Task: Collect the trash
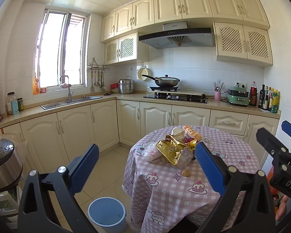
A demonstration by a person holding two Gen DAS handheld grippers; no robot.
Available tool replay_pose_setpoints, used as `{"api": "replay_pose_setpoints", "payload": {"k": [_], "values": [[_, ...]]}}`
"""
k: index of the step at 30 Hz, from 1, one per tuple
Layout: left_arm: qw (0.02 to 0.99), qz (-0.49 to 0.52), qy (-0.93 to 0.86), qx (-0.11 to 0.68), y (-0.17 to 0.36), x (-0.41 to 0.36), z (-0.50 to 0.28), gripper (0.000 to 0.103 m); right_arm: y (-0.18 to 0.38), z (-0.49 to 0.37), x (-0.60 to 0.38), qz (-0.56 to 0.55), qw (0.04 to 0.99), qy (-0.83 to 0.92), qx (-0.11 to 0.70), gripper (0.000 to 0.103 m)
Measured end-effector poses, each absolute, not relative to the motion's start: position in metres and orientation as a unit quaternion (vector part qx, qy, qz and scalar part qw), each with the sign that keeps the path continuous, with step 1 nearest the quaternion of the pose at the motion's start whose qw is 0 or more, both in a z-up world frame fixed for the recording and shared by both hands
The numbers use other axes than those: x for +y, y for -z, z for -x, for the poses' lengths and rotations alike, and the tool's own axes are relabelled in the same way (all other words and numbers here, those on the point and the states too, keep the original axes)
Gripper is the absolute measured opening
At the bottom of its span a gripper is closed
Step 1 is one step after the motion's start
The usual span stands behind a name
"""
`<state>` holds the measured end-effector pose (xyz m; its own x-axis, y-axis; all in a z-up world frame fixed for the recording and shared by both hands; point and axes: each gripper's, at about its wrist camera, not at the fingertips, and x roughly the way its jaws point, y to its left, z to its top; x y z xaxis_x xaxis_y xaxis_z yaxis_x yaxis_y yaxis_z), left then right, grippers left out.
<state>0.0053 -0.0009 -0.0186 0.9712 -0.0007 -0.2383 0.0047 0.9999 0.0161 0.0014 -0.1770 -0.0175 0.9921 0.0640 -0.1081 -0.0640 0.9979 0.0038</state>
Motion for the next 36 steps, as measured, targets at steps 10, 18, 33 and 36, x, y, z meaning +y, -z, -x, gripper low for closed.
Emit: {"api": "replay_pose_setpoints", "payload": {"k": [10,18,33,36], "values": [[0.993,-0.009,0.001,0.120,0.018,-0.001,-0.005,0.097,0.016,-0.001,-0.176,0.000,0.998,-0.032,0.055,0.096],[0.993,-0.009,0.001,0.121,0.018,-0.001,-0.006,0.097,0.016,-0.001,-0.176,0.000,0.998,-0.032,0.054,0.096],[0.992,-0.013,0.003,0.129,0.020,-0.002,-0.011,0.097,0.018,-0.009,-0.178,-0.003,0.998,-0.030,0.059,0.096],[0.991,-0.014,0.002,0.134,0.021,-0.003,-0.013,0.097,0.020,-0.012,-0.180,-0.009,0.997,-0.033,0.064,0.096]]}}
